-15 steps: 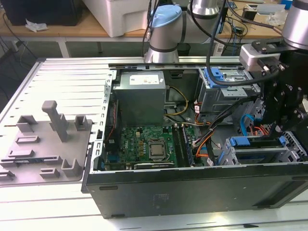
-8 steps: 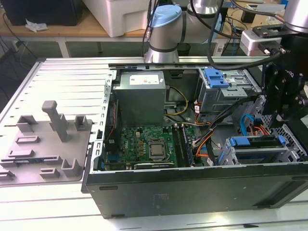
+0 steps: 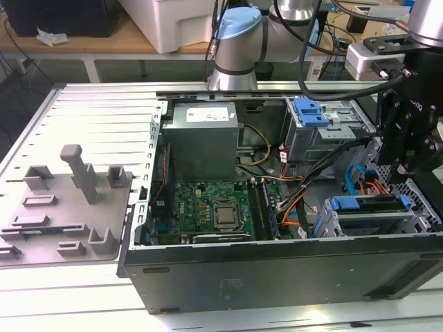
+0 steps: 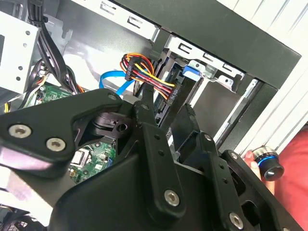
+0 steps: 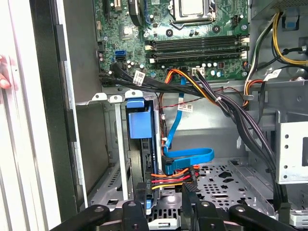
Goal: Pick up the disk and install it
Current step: 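Insert the second disk wire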
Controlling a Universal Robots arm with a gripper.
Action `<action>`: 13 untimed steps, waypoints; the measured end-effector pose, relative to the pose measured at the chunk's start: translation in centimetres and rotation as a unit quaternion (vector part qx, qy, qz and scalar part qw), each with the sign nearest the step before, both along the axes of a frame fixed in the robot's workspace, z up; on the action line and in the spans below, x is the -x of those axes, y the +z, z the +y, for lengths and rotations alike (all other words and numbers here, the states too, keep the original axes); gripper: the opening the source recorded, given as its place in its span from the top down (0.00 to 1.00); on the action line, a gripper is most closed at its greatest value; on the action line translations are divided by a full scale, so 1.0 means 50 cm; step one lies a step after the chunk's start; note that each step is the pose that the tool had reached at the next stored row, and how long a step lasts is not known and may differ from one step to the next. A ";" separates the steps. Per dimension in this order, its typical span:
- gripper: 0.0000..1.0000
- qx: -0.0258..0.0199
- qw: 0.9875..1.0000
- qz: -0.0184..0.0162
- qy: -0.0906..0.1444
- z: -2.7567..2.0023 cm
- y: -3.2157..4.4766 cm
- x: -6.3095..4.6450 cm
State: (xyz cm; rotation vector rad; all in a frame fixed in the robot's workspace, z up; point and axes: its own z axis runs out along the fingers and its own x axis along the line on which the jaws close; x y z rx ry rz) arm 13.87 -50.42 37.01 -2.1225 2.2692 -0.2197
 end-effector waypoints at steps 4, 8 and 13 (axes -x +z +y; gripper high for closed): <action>0.58 0.000 1.000 0.000 0.000 0.0000 0.000 0.000; 0.58 0.000 1.000 0.000 0.000 0.0000 0.000 0.000; 0.58 0.000 1.000 0.009 0.000 0.0043 0.000 -0.001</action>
